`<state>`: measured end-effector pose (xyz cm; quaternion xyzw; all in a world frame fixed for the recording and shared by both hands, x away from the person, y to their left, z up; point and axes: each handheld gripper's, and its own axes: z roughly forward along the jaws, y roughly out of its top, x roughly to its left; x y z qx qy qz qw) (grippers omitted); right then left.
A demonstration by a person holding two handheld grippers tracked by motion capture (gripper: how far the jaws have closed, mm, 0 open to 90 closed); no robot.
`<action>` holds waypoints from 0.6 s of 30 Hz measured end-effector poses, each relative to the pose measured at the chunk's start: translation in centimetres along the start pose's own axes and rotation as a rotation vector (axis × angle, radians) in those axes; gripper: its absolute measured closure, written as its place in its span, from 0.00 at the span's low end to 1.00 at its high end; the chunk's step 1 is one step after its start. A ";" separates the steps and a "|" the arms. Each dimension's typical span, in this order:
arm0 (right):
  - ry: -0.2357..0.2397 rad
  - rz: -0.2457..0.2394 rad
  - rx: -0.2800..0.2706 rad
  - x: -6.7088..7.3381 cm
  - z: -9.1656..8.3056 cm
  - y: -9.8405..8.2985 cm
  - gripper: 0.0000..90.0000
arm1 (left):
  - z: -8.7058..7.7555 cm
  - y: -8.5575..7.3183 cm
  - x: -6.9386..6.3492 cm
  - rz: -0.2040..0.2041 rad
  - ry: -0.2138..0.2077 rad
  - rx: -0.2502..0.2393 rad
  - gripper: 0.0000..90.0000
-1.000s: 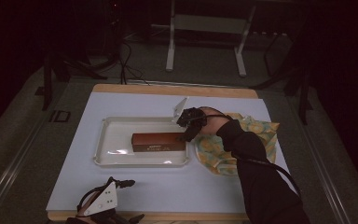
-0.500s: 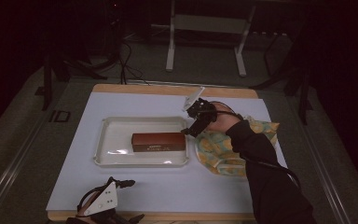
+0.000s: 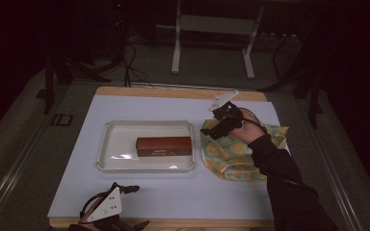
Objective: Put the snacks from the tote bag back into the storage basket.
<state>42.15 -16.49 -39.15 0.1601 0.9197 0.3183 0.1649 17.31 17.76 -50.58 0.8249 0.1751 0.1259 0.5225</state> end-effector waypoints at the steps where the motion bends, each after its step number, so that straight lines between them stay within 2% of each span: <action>1: -0.014 0.015 -0.009 -0.1 -0.2 -0.3 0.12 | 0.0 0.0 0.0 -0.001 0.000 0.000 0.00; 4: -0.048 0.049 -0.027 -0.3 -0.7 -1.2 0.12 | 0.0 0.0 0.0 -0.003 0.001 0.001 0.00; 6: -0.088 0.070 -0.047 -0.5 -0.9 -1.9 0.12 | 0.0 0.0 0.0 -0.004 0.002 -0.001 0.00; 14: -0.151 0.164 -0.129 -0.7 -2.5 -4.6 0.12 | 0.0 0.0 0.1 -0.005 0.002 0.000 0.00; 18: -0.205 0.203 -0.161 -0.5 -3.3 -5.9 0.12 | 0.0 0.0 0.1 -0.005 0.002 0.000 0.00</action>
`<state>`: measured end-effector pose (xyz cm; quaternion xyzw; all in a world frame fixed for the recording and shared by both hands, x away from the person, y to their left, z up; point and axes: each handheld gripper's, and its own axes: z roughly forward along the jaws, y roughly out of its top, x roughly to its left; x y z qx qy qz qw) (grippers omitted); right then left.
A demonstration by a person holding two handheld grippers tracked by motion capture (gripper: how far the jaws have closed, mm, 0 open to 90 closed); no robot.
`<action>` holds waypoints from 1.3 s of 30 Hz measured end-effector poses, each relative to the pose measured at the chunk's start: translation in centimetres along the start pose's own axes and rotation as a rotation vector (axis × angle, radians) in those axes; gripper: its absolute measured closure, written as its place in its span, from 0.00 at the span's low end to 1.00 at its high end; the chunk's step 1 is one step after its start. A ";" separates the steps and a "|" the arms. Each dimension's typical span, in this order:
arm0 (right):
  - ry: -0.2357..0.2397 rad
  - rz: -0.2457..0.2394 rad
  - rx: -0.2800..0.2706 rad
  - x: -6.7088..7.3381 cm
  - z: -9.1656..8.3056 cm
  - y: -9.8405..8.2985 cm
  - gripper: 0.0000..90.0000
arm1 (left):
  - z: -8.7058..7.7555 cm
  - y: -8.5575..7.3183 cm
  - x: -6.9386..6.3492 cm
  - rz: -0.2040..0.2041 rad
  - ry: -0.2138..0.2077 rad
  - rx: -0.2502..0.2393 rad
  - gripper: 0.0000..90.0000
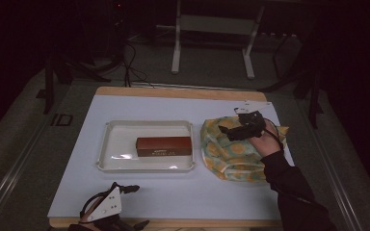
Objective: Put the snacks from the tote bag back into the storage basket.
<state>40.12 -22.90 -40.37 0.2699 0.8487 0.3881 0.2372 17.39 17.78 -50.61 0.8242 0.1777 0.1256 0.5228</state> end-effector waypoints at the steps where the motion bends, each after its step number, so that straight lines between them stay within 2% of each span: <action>1: -0.005 0.016 -0.006 -0.1 -0.3 -0.3 0.12 | 0.0 0.0 0.0 0.001 0.001 0.000 0.00; 3: -0.036 0.038 -0.022 -0.2 -0.9 -0.8 0.12 | 0.0 0.0 0.0 0.001 0.001 0.000 0.00; 5: -0.046 0.045 -0.031 -0.3 -1.1 -1.0 0.12 | 0.0 0.0 0.0 -0.001 0.001 0.001 0.00; 6: -0.086 0.074 -0.044 -0.2 -1.7 -1.8 0.12 | 0.0 0.0 0.0 -0.001 0.001 0.001 0.00; 7: -0.094 0.081 -0.049 -0.2 -1.8 -2.2 0.12 | 0.0 0.0 0.0 0.000 0.000 0.000 0.00; 10: -0.117 0.088 -0.052 -0.2 -2.1 -2.9 0.12 | 0.0 0.0 0.0 -0.001 0.001 0.000 0.00; 12: -0.160 0.085 -0.054 0.1 -2.4 -4.0 0.12 | 0.0 0.0 0.0 -0.001 0.000 0.001 0.00; 20: -0.195 0.166 -0.113 0.9 -3.8 -7.1 0.12 | 0.1 0.0 0.0 -0.002 0.002 0.003 0.00; 30: -0.257 0.192 -0.149 2.4 -4.8 -9.5 0.12 | 0.1 0.0 0.0 0.001 0.001 0.005 0.00; 39: -0.280 0.211 -0.173 3.5 -5.4 -11.3 0.12 | 0.1 0.0 -0.1 0.001 -0.001 0.001 0.00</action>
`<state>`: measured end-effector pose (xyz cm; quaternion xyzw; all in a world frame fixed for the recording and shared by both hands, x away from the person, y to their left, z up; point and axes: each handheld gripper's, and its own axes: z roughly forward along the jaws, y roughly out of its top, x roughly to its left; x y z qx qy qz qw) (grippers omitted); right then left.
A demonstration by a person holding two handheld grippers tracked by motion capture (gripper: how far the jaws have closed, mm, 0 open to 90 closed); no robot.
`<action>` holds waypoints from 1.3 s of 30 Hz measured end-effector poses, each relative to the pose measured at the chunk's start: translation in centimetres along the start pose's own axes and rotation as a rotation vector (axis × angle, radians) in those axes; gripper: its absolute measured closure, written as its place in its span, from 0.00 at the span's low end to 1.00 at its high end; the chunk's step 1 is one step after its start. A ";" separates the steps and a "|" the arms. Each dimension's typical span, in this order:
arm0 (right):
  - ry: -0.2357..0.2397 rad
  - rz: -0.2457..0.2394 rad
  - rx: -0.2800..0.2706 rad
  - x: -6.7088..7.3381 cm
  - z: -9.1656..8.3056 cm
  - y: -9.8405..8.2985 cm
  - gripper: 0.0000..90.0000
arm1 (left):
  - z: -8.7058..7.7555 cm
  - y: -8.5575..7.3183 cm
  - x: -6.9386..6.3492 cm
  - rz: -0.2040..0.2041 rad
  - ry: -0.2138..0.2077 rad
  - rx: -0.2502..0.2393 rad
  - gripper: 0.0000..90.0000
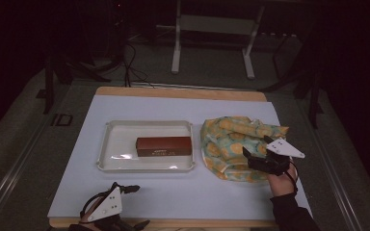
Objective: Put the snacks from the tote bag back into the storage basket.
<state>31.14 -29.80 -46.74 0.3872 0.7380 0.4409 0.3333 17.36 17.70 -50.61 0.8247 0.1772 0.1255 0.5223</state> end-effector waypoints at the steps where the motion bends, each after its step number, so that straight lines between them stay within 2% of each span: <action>1: 0.003 0.009 -0.002 0.0 -0.2 -0.2 0.12 | 0.0 0.0 0.0 0.000 0.000 0.000 0.00; 4: -0.011 0.001 -0.009 0.1 -0.8 -1.0 0.12 | 0.0 0.0 0.0 0.001 -0.001 0.002 0.00; 8: -0.018 0.012 -0.005 -0.1 -1.4 -1.5 0.12 | 0.0 0.0 -0.1 0.007 -0.006 0.005 0.00; 11: -0.031 0.038 -0.002 -0.2 -2.1 -2.1 0.12 | 0.0 0.0 -0.1 0.007 -0.006 0.004 0.00; 15: -0.056 0.049 -0.005 -0.1 -2.7 -2.9 0.12 | 0.0 0.0 -0.1 0.006 -0.005 0.002 0.00; 19: -0.081 0.038 -0.017 0.0 -3.2 -3.4 0.12 | 0.0 0.0 -0.1 0.006 -0.008 0.000 0.00; 24: -0.101 0.050 -0.013 0.1 -3.7 -3.9 0.12 | 0.0 0.0 -0.1 0.007 -0.008 0.001 0.00; 26: -0.110 0.037 -0.010 0.2 -3.8 -4.2 0.12 | 0.0 0.0 -0.1 0.007 -0.009 0.000 0.00; 33: -0.097 0.084 -0.038 -0.2 -4.4 -4.9 0.12 | -0.1 0.1 -0.1 0.008 -0.012 0.000 0.00; 39: -0.071 0.063 -0.044 0.2 -3.9 -4.9 0.12 | -0.1 0.1 -0.2 0.010 -0.011 -0.003 0.00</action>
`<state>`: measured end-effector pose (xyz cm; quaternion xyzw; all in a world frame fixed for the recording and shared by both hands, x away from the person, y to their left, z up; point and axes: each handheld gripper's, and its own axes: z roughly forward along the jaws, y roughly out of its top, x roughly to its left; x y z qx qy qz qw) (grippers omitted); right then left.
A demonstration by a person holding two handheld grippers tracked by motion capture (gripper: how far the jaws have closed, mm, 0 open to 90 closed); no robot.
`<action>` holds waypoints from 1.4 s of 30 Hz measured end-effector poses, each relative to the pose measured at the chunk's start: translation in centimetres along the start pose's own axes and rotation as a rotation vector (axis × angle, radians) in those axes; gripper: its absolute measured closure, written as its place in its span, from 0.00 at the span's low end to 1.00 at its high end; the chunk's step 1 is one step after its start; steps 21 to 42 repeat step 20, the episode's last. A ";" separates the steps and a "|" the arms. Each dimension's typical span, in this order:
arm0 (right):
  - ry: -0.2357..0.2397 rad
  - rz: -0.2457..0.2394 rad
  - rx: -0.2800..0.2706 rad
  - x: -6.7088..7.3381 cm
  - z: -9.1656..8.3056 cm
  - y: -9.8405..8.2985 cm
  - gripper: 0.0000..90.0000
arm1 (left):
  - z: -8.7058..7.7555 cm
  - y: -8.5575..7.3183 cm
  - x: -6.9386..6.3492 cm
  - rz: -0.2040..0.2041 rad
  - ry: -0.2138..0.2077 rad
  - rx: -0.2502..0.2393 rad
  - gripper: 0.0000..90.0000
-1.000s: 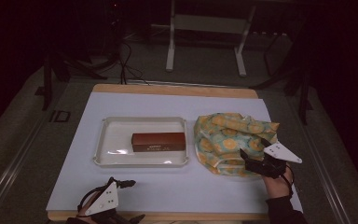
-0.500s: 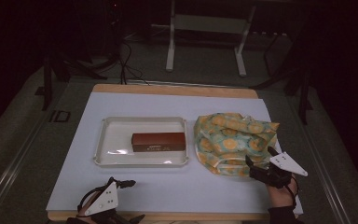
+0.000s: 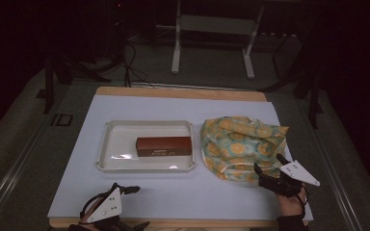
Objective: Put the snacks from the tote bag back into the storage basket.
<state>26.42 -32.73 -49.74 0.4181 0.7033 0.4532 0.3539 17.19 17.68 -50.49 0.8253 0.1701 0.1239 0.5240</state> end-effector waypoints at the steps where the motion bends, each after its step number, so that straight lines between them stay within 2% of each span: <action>1: 0.002 -0.007 0.002 0.1 0.1 0.0 0.12 | 0.0 0.0 0.0 0.000 0.000 0.000 0.00; 3: -0.004 -0.023 0.001 0.3 0.1 0.0 0.12 | 0.0 0.0 0.0 0.001 0.000 0.001 0.00; 8: -0.012 -0.008 -0.006 -0.1 0.0 -0.1 0.12 | 0.0 0.0 0.0 0.002 0.000 0.004 0.00; 14: -0.006 -0.020 -0.022 0.1 -0.1 0.0 0.12 | 0.0 0.0 0.0 0.001 0.002 0.004 0.00; 42: -0.007 -0.013 -0.020 0.0 -0.1 0.0 0.12 | 0.0 0.0 0.0 -0.001 0.001 0.002 0.00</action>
